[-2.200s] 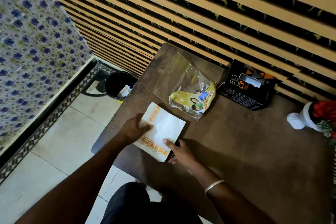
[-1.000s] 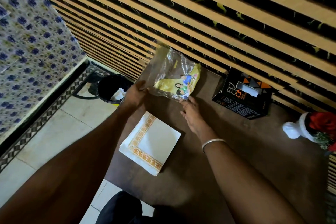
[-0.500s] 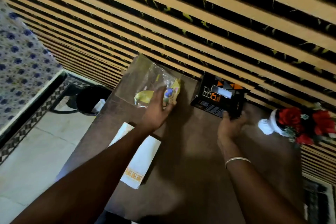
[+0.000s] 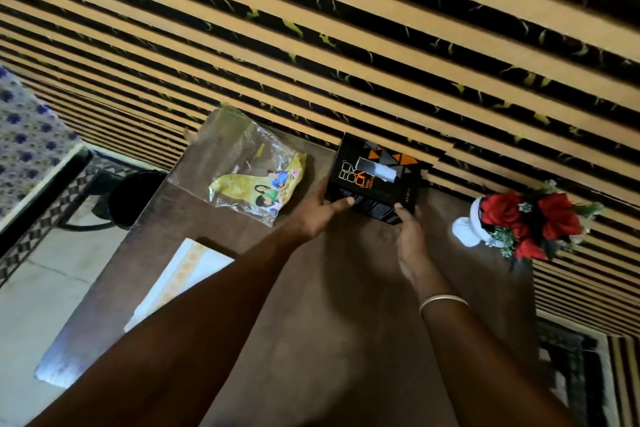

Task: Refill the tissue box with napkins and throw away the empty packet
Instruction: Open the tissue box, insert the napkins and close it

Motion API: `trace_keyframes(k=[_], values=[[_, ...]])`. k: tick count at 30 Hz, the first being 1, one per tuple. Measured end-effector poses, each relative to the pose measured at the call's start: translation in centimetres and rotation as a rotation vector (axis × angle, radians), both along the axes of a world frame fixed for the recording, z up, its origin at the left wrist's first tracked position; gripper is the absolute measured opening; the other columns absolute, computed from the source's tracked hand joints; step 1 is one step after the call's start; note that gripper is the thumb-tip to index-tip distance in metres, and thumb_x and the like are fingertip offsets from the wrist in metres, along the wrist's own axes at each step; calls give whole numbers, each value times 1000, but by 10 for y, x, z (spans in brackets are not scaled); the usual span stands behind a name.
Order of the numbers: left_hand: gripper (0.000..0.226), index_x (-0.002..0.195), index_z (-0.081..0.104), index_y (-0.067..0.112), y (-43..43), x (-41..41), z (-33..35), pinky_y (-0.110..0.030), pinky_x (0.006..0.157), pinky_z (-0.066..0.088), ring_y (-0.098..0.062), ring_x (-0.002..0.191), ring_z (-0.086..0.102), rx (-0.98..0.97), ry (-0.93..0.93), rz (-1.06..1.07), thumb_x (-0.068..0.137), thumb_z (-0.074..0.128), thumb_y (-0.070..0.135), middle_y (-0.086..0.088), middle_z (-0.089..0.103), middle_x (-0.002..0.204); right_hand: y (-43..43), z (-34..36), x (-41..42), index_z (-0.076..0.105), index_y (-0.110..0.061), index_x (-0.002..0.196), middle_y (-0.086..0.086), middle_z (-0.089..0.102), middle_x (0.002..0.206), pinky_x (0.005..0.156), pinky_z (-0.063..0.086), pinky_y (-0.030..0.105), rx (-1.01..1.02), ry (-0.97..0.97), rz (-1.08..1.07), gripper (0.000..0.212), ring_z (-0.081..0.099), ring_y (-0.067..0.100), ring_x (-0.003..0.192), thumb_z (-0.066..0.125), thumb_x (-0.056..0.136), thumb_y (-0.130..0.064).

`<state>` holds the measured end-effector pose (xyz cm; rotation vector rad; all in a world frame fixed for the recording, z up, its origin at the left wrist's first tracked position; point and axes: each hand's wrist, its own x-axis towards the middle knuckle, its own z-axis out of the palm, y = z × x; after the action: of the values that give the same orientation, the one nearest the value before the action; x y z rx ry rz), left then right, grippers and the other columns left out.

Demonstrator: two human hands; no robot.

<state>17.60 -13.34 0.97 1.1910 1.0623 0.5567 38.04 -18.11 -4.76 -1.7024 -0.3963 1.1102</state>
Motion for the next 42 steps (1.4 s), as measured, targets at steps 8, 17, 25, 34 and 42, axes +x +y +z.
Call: trace_keyframes(k=[8, 17, 25, 34, 42], values=[[77, 151, 25, 42, -70, -16, -8, -45, 116, 34, -15, 142, 37, 97, 164, -20, 86, 65, 50, 5, 36, 157, -89, 17, -15, 29, -25, 153, 6, 43, 154, 110, 37, 29, 82, -9, -58, 75, 44, 17, 139, 68, 89, -24], [74, 154, 24, 35, -188, -41, -25, -3, 89, 45, 21, 98, 55, 137, 229, -60, 93, 64, 24, 24, 34, 147, -217, 23, -54, 33, -16, 152, 7, 45, 153, 115, 38, 40, 47, -237, -127, 69, 47, 19, 137, 63, 90, -10], [70, 146, 31, 47, -219, -66, -47, -40, 103, 51, -1, 124, 51, 152, 319, -100, 86, 64, 32, 20, 49, 143, -259, -12, -62, 26, -41, 151, -6, 40, 156, 118, 31, 56, -107, -418, 4, 84, 39, 16, 144, 65, 80, -64], [61, 142, 48, 23, -182, -79, -45, -16, 92, 40, -14, 119, 59, 317, 462, -86, 86, 71, 25, 0, 61, 136, -194, 56, -60, -5, -16, 158, 4, -9, 168, 122, -9, 43, -54, -1052, 389, 133, -13, 17, 154, 71, 64, -72], [42, 122, 63, 19, -157, -71, -40, -35, 86, 53, -13, 105, 66, 473, 388, -223, 82, 73, 19, 0, 69, 118, -108, 58, -67, -24, -20, 153, 2, -29, 163, 123, -10, 53, -218, -1213, 1200, 159, -33, 21, 148, 66, 43, -90]])
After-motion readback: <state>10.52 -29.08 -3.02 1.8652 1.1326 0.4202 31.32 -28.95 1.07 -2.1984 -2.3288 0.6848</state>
